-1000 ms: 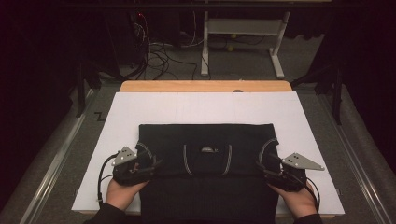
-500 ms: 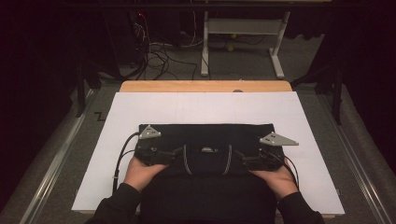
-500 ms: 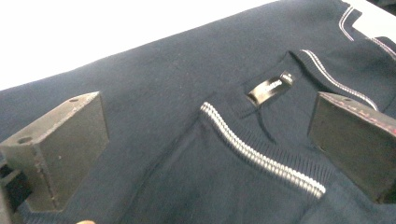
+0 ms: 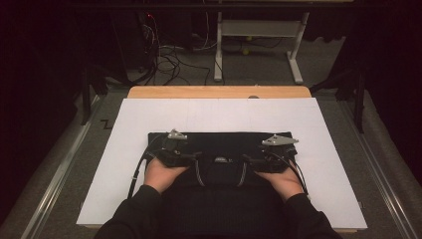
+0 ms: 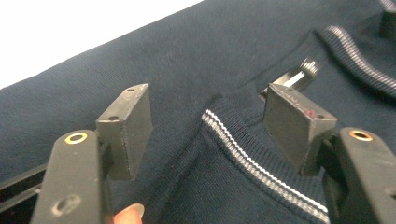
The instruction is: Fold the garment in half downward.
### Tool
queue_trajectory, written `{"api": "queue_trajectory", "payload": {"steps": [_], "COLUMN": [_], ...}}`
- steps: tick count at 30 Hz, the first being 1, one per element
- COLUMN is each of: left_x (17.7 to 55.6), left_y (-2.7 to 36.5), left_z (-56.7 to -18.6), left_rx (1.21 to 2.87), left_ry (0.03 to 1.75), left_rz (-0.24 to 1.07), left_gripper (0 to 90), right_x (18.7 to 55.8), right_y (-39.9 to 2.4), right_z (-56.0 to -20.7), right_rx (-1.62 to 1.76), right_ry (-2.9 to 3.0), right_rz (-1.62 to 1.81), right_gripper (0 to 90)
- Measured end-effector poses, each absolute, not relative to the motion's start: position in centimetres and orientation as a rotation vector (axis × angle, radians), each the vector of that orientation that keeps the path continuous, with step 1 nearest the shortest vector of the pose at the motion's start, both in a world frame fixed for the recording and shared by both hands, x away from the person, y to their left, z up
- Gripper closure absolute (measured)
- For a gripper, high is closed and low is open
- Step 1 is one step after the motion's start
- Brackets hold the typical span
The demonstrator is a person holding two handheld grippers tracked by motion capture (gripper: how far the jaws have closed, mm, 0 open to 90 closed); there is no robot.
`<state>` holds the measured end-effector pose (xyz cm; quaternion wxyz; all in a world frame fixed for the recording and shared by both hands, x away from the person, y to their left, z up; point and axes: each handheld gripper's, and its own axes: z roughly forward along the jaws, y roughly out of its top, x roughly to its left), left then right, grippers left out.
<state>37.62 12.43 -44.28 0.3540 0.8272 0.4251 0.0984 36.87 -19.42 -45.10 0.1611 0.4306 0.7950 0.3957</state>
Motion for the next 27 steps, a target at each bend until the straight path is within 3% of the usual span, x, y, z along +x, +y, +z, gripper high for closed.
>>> {"api": "queue_trajectory", "payload": {"steps": [3,8,12,17,19,27], "left_x": [38.0,38.3,37.8,37.2,36.6,33.3], "left_y": [11.9,12.2,12.0,11.8,12.1,13.7], "left_z": [-45.4,-46.9,-46.9,-46.7,-46.5,-45.2], "left_rx": [2.199,2.182,2.200,2.179,2.140,2.002], "left_ry": [1.102,1.133,1.077,1.073,1.068,0.991], "left_rz": [0.276,0.209,0.207,0.221,0.237,0.294], "left_gripper": [35.4,35.5,49.6,67.7,74.2,75.2], "right_x": [37.2,37.4,37.5,37.0,36.6,33.2], "right_y": [-18.6,-17.8,-17.5,-17.4,-17.4,-18.2], "right_z": [-45.9,-46.7,-46.9,-46.8,-46.6,-45.2], "right_rx": [1.252,1.239,1.224,1.185,1.163,1.022], "right_ry": [2.326,2.330,2.345,2.362,2.348,2.235], "right_rz": [1.075,0.996,0.976,0.997,1.002,1.174], "right_gripper": [51.0,50.1,52.4,74.3,78.6,80.0]}}
